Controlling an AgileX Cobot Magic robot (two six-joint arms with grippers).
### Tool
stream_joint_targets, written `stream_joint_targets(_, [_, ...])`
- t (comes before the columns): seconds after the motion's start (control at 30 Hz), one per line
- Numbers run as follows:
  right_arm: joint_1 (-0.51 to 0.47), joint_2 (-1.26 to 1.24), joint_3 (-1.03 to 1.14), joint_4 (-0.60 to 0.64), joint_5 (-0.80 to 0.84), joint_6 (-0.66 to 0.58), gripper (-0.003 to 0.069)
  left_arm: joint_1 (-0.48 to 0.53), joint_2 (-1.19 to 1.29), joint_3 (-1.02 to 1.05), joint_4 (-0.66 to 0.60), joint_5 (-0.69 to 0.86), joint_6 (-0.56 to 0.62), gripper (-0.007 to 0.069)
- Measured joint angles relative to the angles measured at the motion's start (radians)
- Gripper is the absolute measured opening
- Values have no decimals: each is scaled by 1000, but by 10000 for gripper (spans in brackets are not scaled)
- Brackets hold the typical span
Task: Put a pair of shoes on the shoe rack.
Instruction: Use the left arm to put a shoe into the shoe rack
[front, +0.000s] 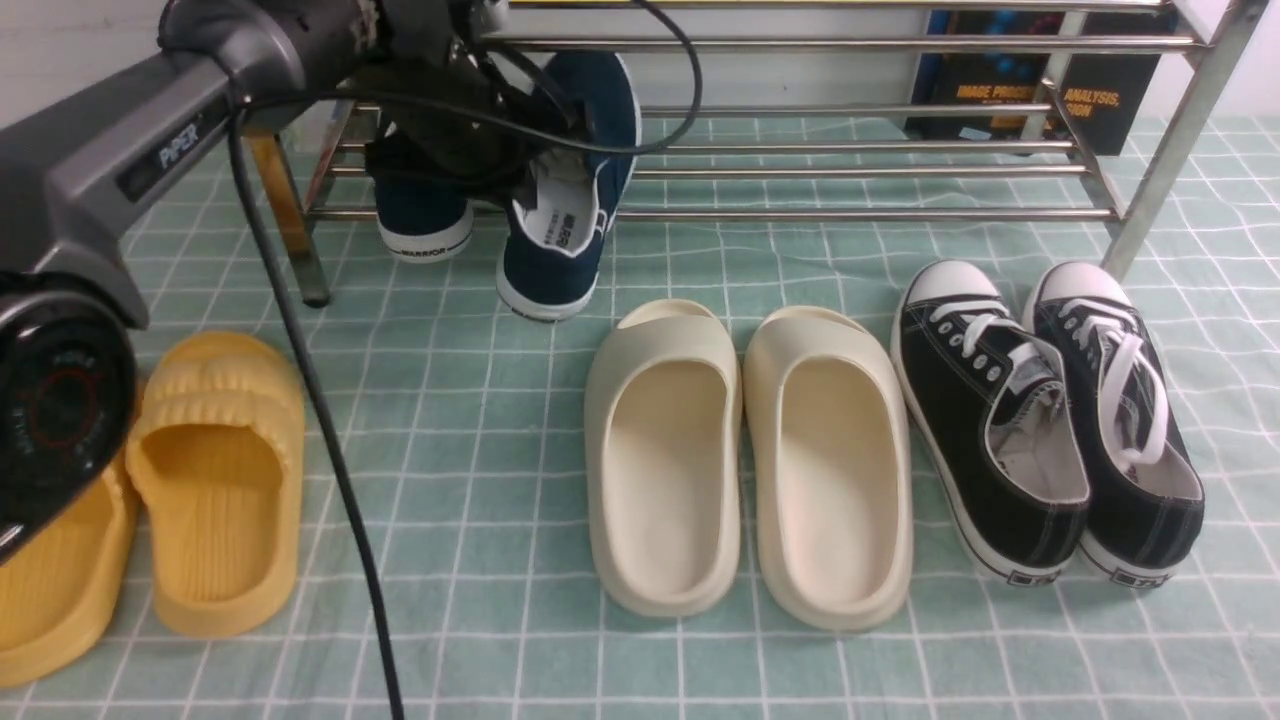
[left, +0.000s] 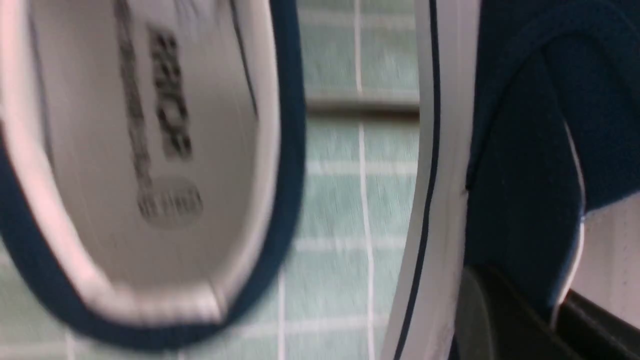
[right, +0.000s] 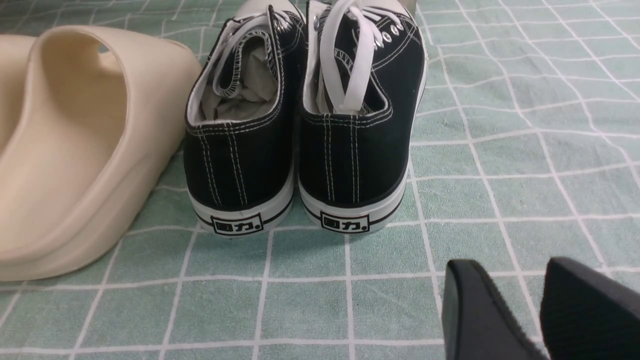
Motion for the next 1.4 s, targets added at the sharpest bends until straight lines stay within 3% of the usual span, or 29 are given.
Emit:
stream_joint_targets(0.33, [0, 0, 0, 0, 0, 0, 239, 0, 97, -101, 164, -15, -132, 0])
stream_joint_targets(0.8, [0, 0, 0, 0, 0, 0, 239, 0, 97, -101, 208, -96, -256, 16])
stream_joint_targets(0.93, [0, 0, 0, 0, 0, 0, 239, 0, 97, -101, 217, -135, -266, 77])
stream_joint_targets(1.1, [0, 0, 0, 0, 0, 0, 239, 0, 97, -107, 227, -164, -268, 270])
stream_joint_targets(1.2, [0, 0, 0, 0, 0, 0, 239, 0, 95, -110, 245, -148, -269, 349])
stream_joint_targets(1.4, [0, 0, 0, 0, 0, 0, 239, 0, 61, -111, 244, -80, -269, 360])
